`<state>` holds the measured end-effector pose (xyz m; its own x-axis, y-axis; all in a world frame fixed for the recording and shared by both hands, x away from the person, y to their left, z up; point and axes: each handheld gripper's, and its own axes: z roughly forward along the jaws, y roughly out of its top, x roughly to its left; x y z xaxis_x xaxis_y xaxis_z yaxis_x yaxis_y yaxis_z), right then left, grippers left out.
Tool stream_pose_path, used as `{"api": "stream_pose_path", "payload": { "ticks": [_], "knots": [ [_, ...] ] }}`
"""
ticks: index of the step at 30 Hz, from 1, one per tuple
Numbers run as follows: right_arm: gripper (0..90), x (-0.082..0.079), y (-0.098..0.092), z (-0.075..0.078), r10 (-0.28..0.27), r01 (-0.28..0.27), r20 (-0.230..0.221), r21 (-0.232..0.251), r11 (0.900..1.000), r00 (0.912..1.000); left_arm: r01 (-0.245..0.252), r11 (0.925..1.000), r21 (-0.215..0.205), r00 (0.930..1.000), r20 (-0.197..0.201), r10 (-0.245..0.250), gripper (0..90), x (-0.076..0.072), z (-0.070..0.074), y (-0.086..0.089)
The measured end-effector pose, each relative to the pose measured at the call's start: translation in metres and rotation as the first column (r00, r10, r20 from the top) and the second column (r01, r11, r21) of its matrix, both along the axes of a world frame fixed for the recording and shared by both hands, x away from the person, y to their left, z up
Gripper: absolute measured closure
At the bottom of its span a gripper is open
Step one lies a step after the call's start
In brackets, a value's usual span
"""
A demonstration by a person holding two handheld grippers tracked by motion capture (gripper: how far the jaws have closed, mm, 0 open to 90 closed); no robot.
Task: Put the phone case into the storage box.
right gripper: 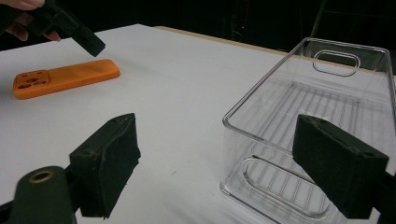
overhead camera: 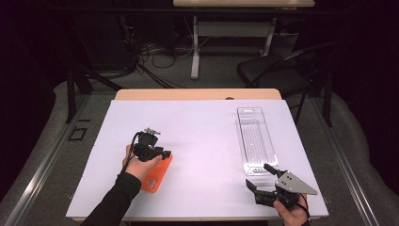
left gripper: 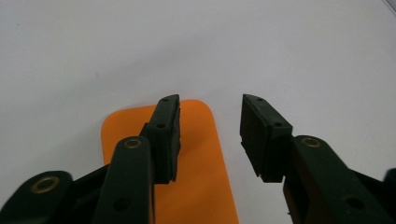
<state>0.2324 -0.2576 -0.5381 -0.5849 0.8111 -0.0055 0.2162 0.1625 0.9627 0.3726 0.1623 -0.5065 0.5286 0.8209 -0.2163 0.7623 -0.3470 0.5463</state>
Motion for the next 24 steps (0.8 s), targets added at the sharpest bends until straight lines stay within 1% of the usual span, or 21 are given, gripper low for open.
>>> {"api": "stream_pose_path", "payload": {
  "ticks": [3, 4, 5, 6, 9, 10, 12, 13, 14, 16, 19, 20, 22, 24],
  "knots": [
    [14.1, 0.0, 0.0, 0.0, -0.003, 0.003, 0.001, -0.002, 1.0, 1.0, -0.001, 0.9999, 0.011, 0.9999, 0.013, 0.0, 51.6, -0.005, 0.004, 0.004],
    [14.1, 0.0, 0.0, 0.0, -0.002, 0.002, 0.001, -0.002, 1.0, 1.0, -0.003, 1.0, 0.005, 0.9999, 0.015, 0.003, 50.5, -0.007, 0.005, 0.005],
    [14.1, 0.0, 0.0, 0.0, -0.002, 0.002, 0.001, -0.003, 1.0, 1.0, 0.003, 0.9999, -0.012, 0.9997, 0.025, -0.003, 50.2, -0.008, 0.006, 0.007],
    [14.1, -0.001, 0.0, 0.0, -0.002, 0.002, -0.004, -0.004, 1.0, 1.0, 0.006, 0.9997, -0.024, 0.9997, 0.026, -0.006, 49.7, -0.01, 0.007, 0.009],
    [14.1, -0.001, 0.001, 0.0, 0.006, -0.006, -0.008, -0.01, 1.0, 0.9999, 0.012, 0.9993, -0.034, 0.9998, 0.017, -0.011, 48.9, -0.012, 0.008, 0.012],
    [14.1, -0.001, 0.001, 0.0, 0.005, -0.005, -0.003, -0.01, 1.0, 1.0, 0.017, 0.999, -0.041, 0.9996, 0.023, -0.016, 48.8, -0.014, 0.009, 0.013],
    [14.1, 0.0, 0.001, 0.0, 0.005, -0.005, -0.003, -0.009, 1.0, 1.0, 0.013, 0.9991, -0.041, 0.9995, 0.03, -0.012, 48.7, -0.015, 0.01, 0.013],
    [14.1, 0.0, 0.001, 0.0, 0.005, -0.005, -0.003, -0.01, 1.0, 1.0, 0.027, 0.9991, -0.031, 0.999, 0.037, -0.026, 48.6, -0.016, 0.01, 0.013],
    [14.1, 0.0, 0.001, 0.0, 0.005, -0.005, -0.003, -0.011, 1.0, 1.0, 0.034, 0.9989, -0.033, 0.9987, 0.04, -0.033, 48.6, -0.016, 0.01, 0.013],
    [14.1, -0.001, 0.001, 0.0, 0.005, -0.005, -0.004, -0.01, 1.0, 1.0, 0.034, 0.9991, -0.025, 0.998, 0.054, -0.033, 48.2, -0.017, 0.011, 0.013],
    [14.1, -0.001, 0.001, 0.0, 0.004, -0.004, -0.006, -0.008, 1.0, 1.0, 0.033, 0.9994, -0.012, 0.9981, 0.052, -0.032, 45.5, -0.018, 0.011, 0.013],
    [14.1, -0.001, 0.001, 0.0, 0.004, -0.004, -0.006, -0.009, 1.0, 1.0, 0.036, 0.9994, 0.001, 0.9979, 0.053, -0.036, 43.8, -0.018, 0.011, 0.012],
    [14.2, -0.001, 0.001, 0.0, 0.005, -0.005, -0.006, -0.009, 1.0, 1.0, 0.037, 0.9993, 0.01, 0.9982, 0.048, -0.037, 41.8, -0.018, 0.011, 0.012],
    [14.1, -0.001, 0.001, 0.0, 0.007, -0.007, -0.008, -0.011, 1.0, 0.9999, 0.043, 0.999, 0.008, 0.9988, 0.023, -0.044, 34.2, -0.016, 0.011, 0.012]
  ]
}}
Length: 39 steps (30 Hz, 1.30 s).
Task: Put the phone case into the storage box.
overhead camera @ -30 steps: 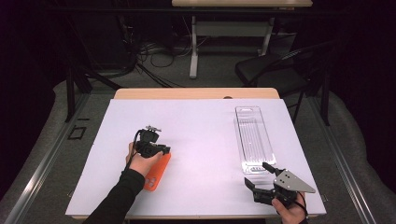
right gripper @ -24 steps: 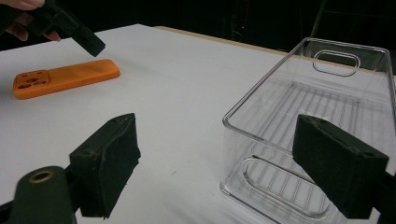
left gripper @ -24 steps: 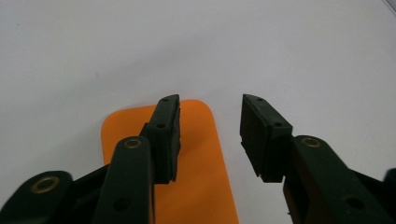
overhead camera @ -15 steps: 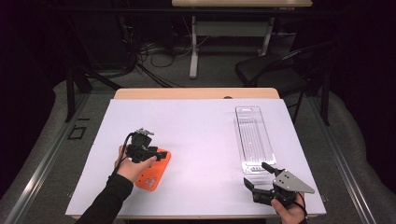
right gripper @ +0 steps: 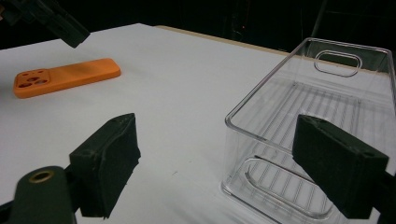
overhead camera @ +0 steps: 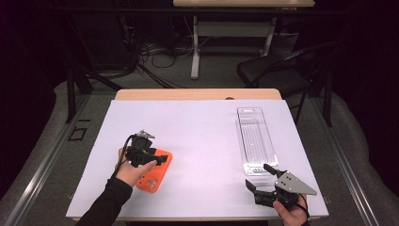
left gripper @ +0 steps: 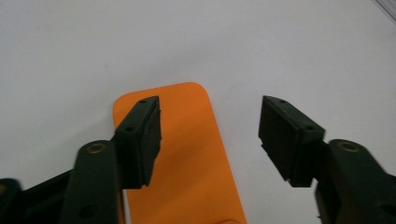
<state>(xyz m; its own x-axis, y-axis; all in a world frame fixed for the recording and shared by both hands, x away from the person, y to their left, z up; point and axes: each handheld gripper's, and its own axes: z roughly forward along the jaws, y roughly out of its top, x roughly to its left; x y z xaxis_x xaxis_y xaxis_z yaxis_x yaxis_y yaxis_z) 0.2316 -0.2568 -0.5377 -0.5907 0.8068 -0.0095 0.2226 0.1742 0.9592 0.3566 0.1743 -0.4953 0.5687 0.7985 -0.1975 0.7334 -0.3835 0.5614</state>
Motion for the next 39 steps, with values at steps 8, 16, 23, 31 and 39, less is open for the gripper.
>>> {"api": "stream_pose_path", "payload": {
  "ticks": [8, 16, 23, 31, 39],
  "knots": [
    [14.1, 0.0003, 0.0006, -0.0004, -0.002, 0.002, 0.005, 0.0, 1.0, 1.0, -0.001, 1.0, -0.004, 0.9998, -0.021, 0.001, 17.3, 0.0006, 0.0022, -0.0003],
    [14.1, 0.0005, 0.0004, -0.0006, -0.002, 0.002, 0.003, -0.001, 1.0, 1.0, -0.007, 0.9995, -0.031, 0.9997, -0.022, 0.007, 11.2, 0.0002, 0.0067, 0.004],
    [14.1, 0.0008, 0.0003, -0.0008, -0.002, 0.002, 0.004, -0.004, 1.0, 1.0, 0.0, 0.9997, -0.025, 0.9992, -0.041, -0.001, 8.2, -0.0002, 0.0096, 0.0074],
    [14.1, 0.001, 0.0007, -0.0013, -0.002, 0.002, -0.001, -0.002, 1.0, 1.0, -0.029, 0.9996, 0.005, 0.9976, -0.063, 0.029, 7.4, 0.0004, 0.0076, 0.0082],
    [14.1, 0.0009, 0.0006, -0.0013, -0.002, 0.002, -0.001, -0.003, 1.0, 1.0, -0.042, 0.9954, 0.086, 0.9952, -0.084, 0.05, 5.8, 0.0009, 0.0052, 0.0048]
  ]
}}
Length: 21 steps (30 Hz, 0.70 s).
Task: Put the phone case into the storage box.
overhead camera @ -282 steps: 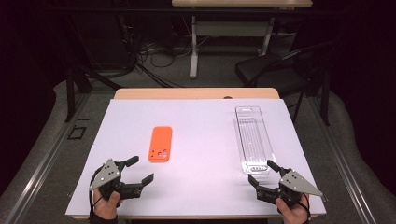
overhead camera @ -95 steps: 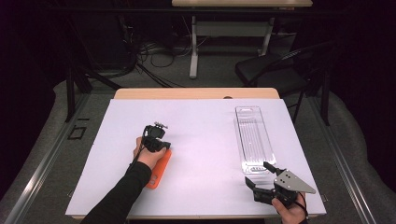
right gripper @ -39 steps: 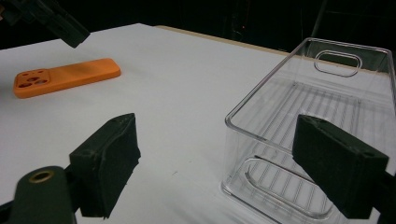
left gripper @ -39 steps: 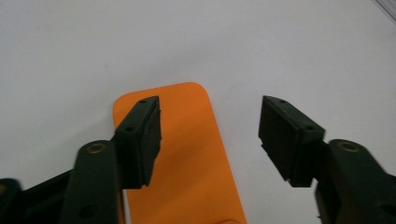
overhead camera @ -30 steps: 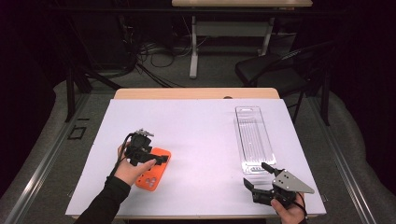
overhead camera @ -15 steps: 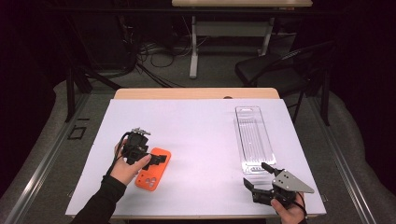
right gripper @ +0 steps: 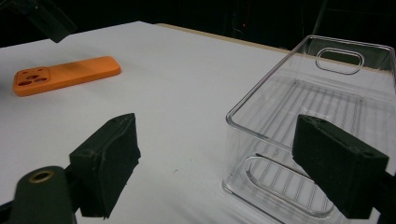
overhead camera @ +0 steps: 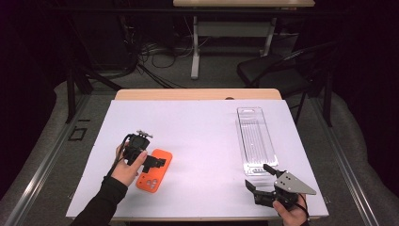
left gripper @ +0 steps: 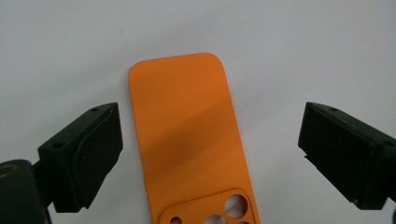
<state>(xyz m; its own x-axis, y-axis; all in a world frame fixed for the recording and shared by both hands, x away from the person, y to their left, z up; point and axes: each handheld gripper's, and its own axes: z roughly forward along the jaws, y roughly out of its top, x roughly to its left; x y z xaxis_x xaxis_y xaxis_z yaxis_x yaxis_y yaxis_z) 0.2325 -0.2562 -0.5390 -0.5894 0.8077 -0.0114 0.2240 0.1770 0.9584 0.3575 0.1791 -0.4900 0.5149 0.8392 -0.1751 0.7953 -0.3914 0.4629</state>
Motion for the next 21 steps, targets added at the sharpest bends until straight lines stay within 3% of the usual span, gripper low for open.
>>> {"api": "stream_pose_path", "payload": {
  "ticks": [9, 12, 21],
  "knots": [
    [14.1, 0.0, 0.0, 0.0, 0.001, -0.001, 0.0, -0.003, 1.0, 1.0, -0.028, 0.9989, 0.037, 0.9989, -0.038, 0.029, 3.0, 0.004, -0.006, -0.001],
    [14.1, 0.0, 0.0, 0.0, 0.001, -0.001, 0.0, -0.003, 1.0, 1.0, -0.003, 0.9979, 0.065, 0.9986, -0.053, 0.006, 1.8, 0.006, -0.009, -0.001],
    [14.1, 0.0, 0.0, 0.0, 0.004, -0.004, 0.002, -0.006, 1.0, 1.0, -0.011, 0.9976, 0.068, 0.9922, -0.123, 0.019, 0.6, 0.011, -0.017, -0.006]
  ]
}}
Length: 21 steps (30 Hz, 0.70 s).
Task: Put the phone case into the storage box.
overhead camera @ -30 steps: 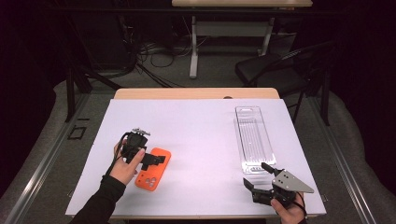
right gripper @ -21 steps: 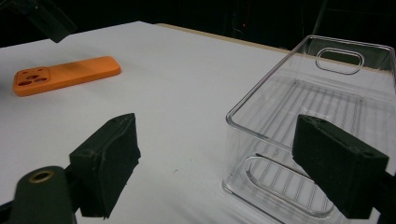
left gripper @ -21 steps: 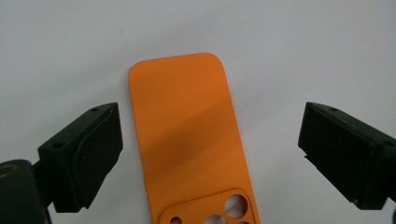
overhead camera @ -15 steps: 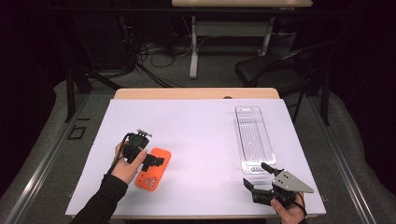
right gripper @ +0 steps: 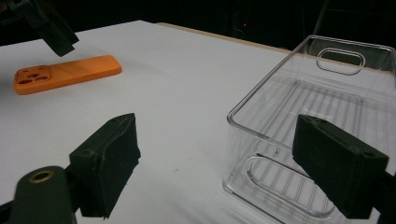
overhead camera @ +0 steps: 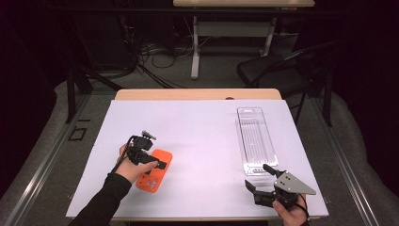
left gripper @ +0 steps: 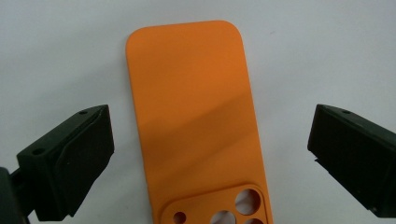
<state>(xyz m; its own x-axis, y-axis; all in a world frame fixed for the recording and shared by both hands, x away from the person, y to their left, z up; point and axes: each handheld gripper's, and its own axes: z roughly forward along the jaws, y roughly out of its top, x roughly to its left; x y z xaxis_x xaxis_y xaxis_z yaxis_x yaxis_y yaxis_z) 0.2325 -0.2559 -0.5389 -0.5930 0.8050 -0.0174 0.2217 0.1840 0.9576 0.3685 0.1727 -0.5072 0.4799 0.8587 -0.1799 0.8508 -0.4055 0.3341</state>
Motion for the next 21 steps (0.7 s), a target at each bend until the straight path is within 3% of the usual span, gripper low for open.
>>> {"api": "stream_pose_path", "payload": {
  "ticks": [9, 21],
  "knots": [
    [14.1, 0.0, 0.0, 0.0, 0.001, -0.001, 0.0, 0.0, 1.0, 1.0, -0.007, 0.9991, 0.042, 0.9981, -0.061, 0.01, 0.6, 0.004, -0.012, -0.008],
    [14.1, 0.0, 0.0, 0.0, 0.001, -0.001, 0.0, 0.0, 1.0, 1.0, -0.025, 0.9974, 0.067, 0.9953, -0.092, 0.031, 0.7, 0.006, -0.023, -0.009]
  ]
}}
